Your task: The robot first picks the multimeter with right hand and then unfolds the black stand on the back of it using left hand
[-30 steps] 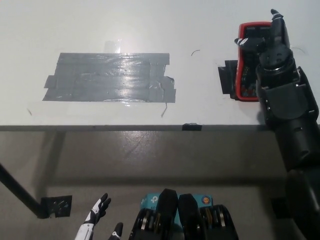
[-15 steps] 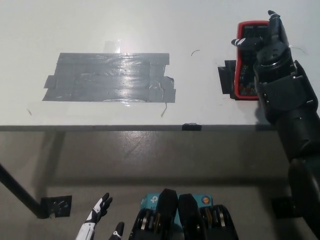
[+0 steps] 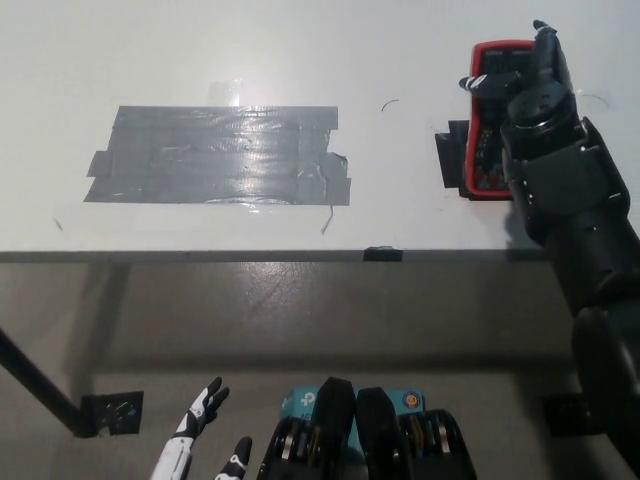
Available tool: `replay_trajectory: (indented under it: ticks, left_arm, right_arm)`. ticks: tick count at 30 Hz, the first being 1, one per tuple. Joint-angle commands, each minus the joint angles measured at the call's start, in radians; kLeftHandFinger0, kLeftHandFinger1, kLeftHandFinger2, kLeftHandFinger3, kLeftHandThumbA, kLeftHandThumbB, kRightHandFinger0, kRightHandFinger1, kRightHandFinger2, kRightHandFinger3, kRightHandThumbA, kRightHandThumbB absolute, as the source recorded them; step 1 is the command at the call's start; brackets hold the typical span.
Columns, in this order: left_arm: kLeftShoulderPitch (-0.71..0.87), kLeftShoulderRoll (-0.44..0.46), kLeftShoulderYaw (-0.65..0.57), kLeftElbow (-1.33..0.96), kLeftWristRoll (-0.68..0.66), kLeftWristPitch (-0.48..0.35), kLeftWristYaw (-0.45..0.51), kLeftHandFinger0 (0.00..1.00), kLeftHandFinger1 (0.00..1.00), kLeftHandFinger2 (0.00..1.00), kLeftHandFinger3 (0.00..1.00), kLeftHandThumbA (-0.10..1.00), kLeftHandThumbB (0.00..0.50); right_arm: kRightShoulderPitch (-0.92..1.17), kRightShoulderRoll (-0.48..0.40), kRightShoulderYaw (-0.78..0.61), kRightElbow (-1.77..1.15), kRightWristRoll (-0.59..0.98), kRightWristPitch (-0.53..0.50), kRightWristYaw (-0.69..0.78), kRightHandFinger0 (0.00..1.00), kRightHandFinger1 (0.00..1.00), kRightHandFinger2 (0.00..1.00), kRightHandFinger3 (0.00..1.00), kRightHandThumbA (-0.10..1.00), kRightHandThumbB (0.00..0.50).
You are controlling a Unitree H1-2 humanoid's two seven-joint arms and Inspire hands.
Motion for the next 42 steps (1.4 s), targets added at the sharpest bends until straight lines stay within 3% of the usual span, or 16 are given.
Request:
replay_trajectory:
  ticks: [1, 2, 4, 6, 8, 12, 14, 16, 20, 22, 23, 26, 29, 35, 39, 42]
  left_arm:
    - [-0.007, 0.0, 0.005, -0.008, 0.002, -0.044, 0.028, 1.0, 1.0, 0.97, 1.0, 0.64, 0.165]
    - [-0.011, 0.003, 0.005, -0.012, 0.004, -0.038, 0.024, 1.0, 1.0, 0.97, 1.0, 0.64, 0.164]
    - [-0.016, 0.004, 0.007, -0.006, -0.001, -0.048, 0.025, 1.0, 1.0, 0.96, 1.0, 0.63, 0.16]
    - [-0.021, 0.006, 0.008, -0.006, -0.013, -0.047, 0.019, 1.0, 1.0, 0.96, 1.0, 0.62, 0.162]
    - [-0.027, 0.008, 0.012, -0.008, -0.009, -0.04, 0.021, 1.0, 1.0, 0.96, 1.0, 0.63, 0.171]
    - [-0.032, 0.007, 0.016, -0.015, 0.002, -0.023, 0.023, 1.0, 1.0, 0.97, 1.0, 0.67, 0.176]
    - [-0.033, 0.004, 0.019, -0.019, 0.0, -0.015, 0.021, 1.0, 1.0, 0.97, 1.0, 0.67, 0.179]
    - [-0.034, 0.004, 0.02, -0.017, 0.006, -0.019, 0.024, 1.0, 1.0, 0.97, 1.0, 0.68, 0.177]
    - [-0.037, 0.007, 0.019, -0.018, 0.0, -0.019, 0.017, 1.0, 1.0, 0.98, 1.0, 0.67, 0.171]
    - [-0.04, 0.007, 0.019, -0.014, -0.005, -0.025, 0.016, 1.0, 1.0, 0.97, 1.0, 0.66, 0.166]
    - [-0.04, 0.008, 0.019, -0.019, 0.0, -0.014, 0.014, 1.0, 1.0, 0.98, 1.0, 0.66, 0.173]
    - [-0.041, 0.006, 0.019, -0.016, 0.001, -0.019, 0.017, 1.0, 1.0, 0.97, 1.0, 0.66, 0.168]
    - [-0.04, 0.005, 0.018, -0.019, 0.0, -0.016, 0.015, 1.0, 1.0, 0.97, 1.0, 0.66, 0.173]
    - [-0.044, 0.002, 0.018, -0.012, -0.002, -0.019, 0.018, 1.0, 1.0, 0.96, 1.0, 0.63, 0.17]
    - [-0.038, 0.002, 0.02, -0.02, -0.006, -0.013, 0.016, 1.0, 1.0, 0.96, 1.0, 0.63, 0.176]
    - [-0.031, -0.002, 0.02, -0.041, -0.009, -0.01, 0.017, 1.0, 1.0, 0.97, 1.0, 0.66, 0.19]
  right_arm:
    - [-0.052, -0.005, -0.002, 0.072, 0.027, -0.057, -0.085, 1.0, 1.0, 1.0, 1.0, 0.27, 0.275]
    - [-0.044, -0.008, -0.005, 0.085, 0.03, -0.073, -0.105, 0.74, 0.71, 0.76, 1.0, -0.05, 0.244]
    - [-0.023, -0.009, -0.011, 0.101, 0.039, -0.08, -0.127, 0.16, 0.24, 0.38, 1.0, -0.1, 0.219]
    - [-0.014, -0.011, -0.021, 0.125, 0.055, -0.1, -0.141, 0.0, 0.09, 0.27, 1.0, -0.1, 0.212]
    - [-0.018, -0.008, -0.025, 0.141, 0.063, -0.1, -0.153, 0.24, 0.4, 0.53, 1.0, -0.1, 0.241]
    - [-0.031, -0.004, -0.024, 0.169, 0.066, -0.092, -0.163, 0.32, 0.37, 0.45, 1.0, -0.1, 0.214]
    - [-0.03, -0.002, -0.033, 0.175, 0.079, -0.113, -0.17, 0.88, 0.92, 0.85, 0.97, -0.1, 0.209]
    - [-0.031, -0.003, -0.034, 0.175, 0.085, -0.121, -0.168, 1.0, 1.0, 0.94, 0.85, -0.1, 0.202]
    - [-0.031, -0.006, -0.057, 0.174, 0.116, -0.16, -0.17, 0.51, 0.53, 0.52, 0.73, -0.1, 0.191]
    - [-0.037, -0.013, -0.081, 0.155, 0.146, -0.165, -0.133, 0.01, 0.04, 0.26, 0.89, -0.1, 0.151]
    - [-0.043, -0.01, -0.114, 0.139, 0.176, -0.175, -0.135, 0.0, 0.0, 0.23, 0.81, -0.1, 0.154]
    - [-0.045, -0.004, -0.15, 0.099, 0.21, -0.21, -0.115, 0.0, 0.06, 0.19, 0.36, -0.1, 0.142]
    - [-0.023, 0.021, -0.219, -0.03, 0.289, -0.284, -0.075, 0.0, 0.02, 0.57, 0.79, -0.1, 0.13]
    - [0.004, 0.092, -0.375, -0.358, 0.519, -0.207, 0.066, 0.0, 0.24, 0.76, 0.78, -0.1, 0.117]
    - [0.027, 0.149, -0.43, -0.586, 0.648, -0.106, 0.097, 0.0, 0.37, 0.86, 1.0, -0.1, 0.139]
    - [0.042, 0.183, -0.452, -0.718, 0.718, -0.024, 0.084, 0.0, 0.31, 0.83, 1.0, -0.1, 0.13]
